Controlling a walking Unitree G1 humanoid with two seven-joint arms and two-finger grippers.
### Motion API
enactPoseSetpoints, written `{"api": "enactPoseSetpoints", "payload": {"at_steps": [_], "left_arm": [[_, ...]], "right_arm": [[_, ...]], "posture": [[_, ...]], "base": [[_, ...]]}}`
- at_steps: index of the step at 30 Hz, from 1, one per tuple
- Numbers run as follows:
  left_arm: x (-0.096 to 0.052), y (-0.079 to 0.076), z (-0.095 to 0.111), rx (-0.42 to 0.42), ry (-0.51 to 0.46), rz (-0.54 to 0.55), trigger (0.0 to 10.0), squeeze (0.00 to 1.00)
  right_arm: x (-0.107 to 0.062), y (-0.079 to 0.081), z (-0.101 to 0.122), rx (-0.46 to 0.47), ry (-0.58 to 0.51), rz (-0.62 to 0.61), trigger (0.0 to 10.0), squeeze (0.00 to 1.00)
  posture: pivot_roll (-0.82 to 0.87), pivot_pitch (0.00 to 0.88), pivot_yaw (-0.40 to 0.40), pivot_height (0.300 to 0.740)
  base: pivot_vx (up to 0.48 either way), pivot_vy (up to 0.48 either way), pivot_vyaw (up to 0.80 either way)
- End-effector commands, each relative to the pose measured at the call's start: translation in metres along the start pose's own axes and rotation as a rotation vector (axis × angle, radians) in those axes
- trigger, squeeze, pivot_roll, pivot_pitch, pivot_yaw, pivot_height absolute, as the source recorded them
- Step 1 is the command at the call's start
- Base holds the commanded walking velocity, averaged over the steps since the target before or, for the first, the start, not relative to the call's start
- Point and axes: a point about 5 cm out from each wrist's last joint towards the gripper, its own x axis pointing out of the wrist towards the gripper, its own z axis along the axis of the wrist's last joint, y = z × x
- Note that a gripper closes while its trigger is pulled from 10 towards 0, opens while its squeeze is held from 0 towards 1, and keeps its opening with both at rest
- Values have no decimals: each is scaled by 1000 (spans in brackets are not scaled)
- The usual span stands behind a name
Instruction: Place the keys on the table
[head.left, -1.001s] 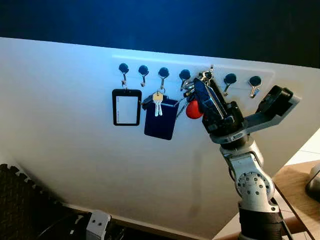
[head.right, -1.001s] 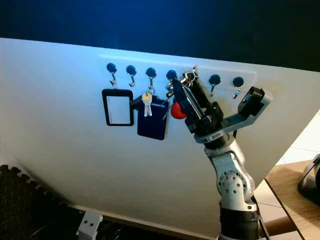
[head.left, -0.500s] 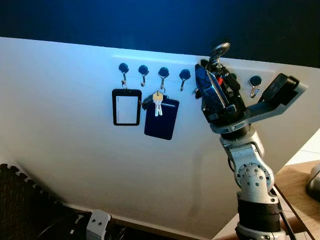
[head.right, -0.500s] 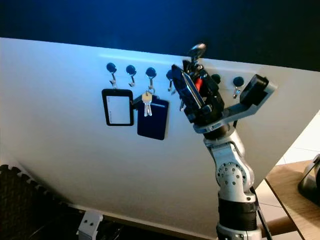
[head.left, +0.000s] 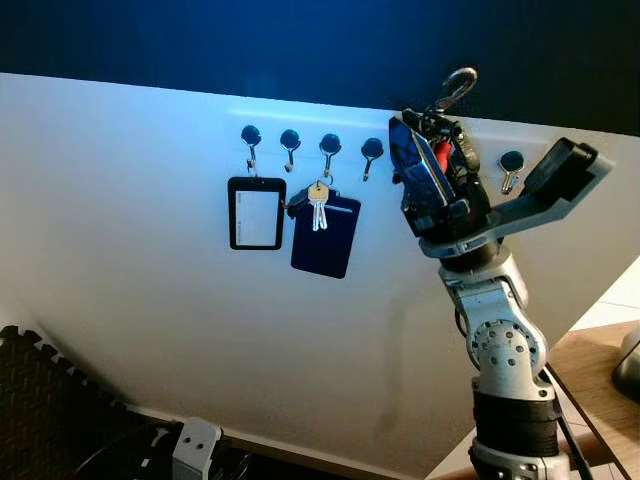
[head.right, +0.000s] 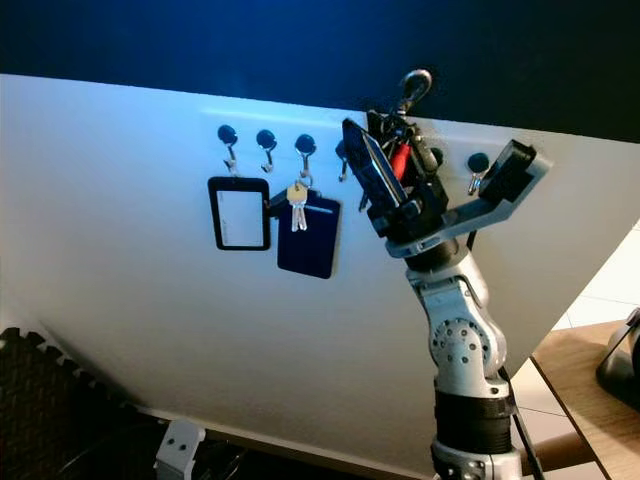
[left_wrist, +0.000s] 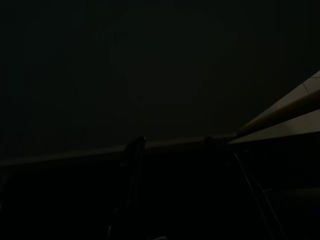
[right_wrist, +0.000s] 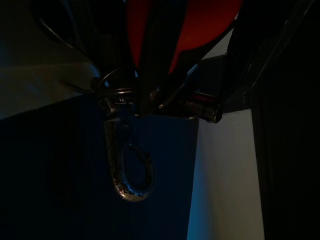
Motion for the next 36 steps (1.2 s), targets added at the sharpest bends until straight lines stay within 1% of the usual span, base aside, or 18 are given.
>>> {"api": "enactPoseSetpoints", "payload": {"at_steps": [1, 2, 4, 5, 8, 9, 12, 14, 17, 23, 25, 26, 29, 30, 31, 33, 34, 36], "left_arm": [[-3, -1, -3, -1, 13, -5, 10000, 0], [-3, -1, -3, -2, 13, -5, 10000, 0], [-3, -2, -4, -3, 13, -5, 10000, 0], [-3, -1, -4, -4, 13, -4, 10000, 0], [-3, -2, -4, -4, 15, -4, 10000, 0], [-3, -2, -4, -4, 15, -4, 10000, 0], [-4, -1, -5, -5, 21, -1, 10000, 0], [-4, 0, -6, -5, 24, 0, 10000, 0], [-5, 0, -6, -5, 26, 1, 10000, 0], [-4, 1, -6, -4, 27, 1, 10000, 0], [-4, 1, -5, -5, 26, 1, 10000, 0], [-4, 1, -5, -4, 23, 0, 10000, 0], [-4, 0, -5, -4, 21, -4, 10000, 0], [-4, 0, -5, -4, 21, -4, 10000, 0], [-4, 0, -5, -4, 21, -5, 10000, 0], [-5, -1, -5, -3, 20, -7, 10000, 0], [-5, -1, -5, -3, 20, -7, 10000, 0], [-5, -1, -6, -3, 22, -9, 10000, 0]], "right_arm": [[6, 12, 2, -40, 9, 95, 10000, 0], [2, 17, -8, -22, 57, 120, 10000, 0], [-5, 20, -19, -18, 120, 134, 10000, 0], [-11, 22, -29, -27, 183, 147, 10000, 0], [-18, 24, -40, -30, 250, 162, 10000, 0], [-18, 24, -40, -30, 250, 162, 10000, 0], [-33, 22, -55, -39, 343, 154, 10000, 0], [-38, 19, -58, -42, 359, 132, 10000, 0], [-41, 17, -58, -45, 359, 121, 10000, 0], [-52, 12, -57, -53, 371, 70, 10000, 0], [-55, 10, -57, -56, 366, 47, 10000, 0], [-59, 6, -53, -46, 302, -18, 10000, 0], [-61, -1, -42, 24, 159, -106, 10000, 0], [-61, -1, -42, 24, 159, -106, 10000, 0], [-62, -4, -38, 84, 119, -134, 10000, 0], [-63, -3, -33, 184, 66, -130, 10000, 0], [-63, -3, -33, 192, 62, -128, 10000, 0], [-66, -4, -31, 238, 40, -138, 10000, 0]], "posture": [[90, 97, -39, 740], [92, 98, -40, 740], [92, 97, -41, 740], [92, 98, -41, 740], [92, 99, -41, 740], [92, 99, -41, 740], [95, 99, -41, 740], [96, 99, -40, 740], [95, 98, -39, 740], [93, 97, -38, 740], [93, 97, -38, 740], [90, 98, -35, 740], [89, 100, -34, 740], [89, 100, -34, 740], [88, 100, -34, 740], [88, 101, -33, 740], [88, 101, -33, 740], [88, 100, -32, 740]], "base": [[0, 0, 0], [0, 0, 0], [0, 0, 0], [0, 0, 0], [0, 0, 0], [0, 0, 0], [0, 0, 0], [0, 0, 0], [0, 0, 0], [0, 0, 0], [0, 0, 0], [0, 0, 0], [0, 0, 0], [0, 0, 0], [0, 0, 0], [0, 0, 0], [0, 0, 0], [0, 0, 0]]}}
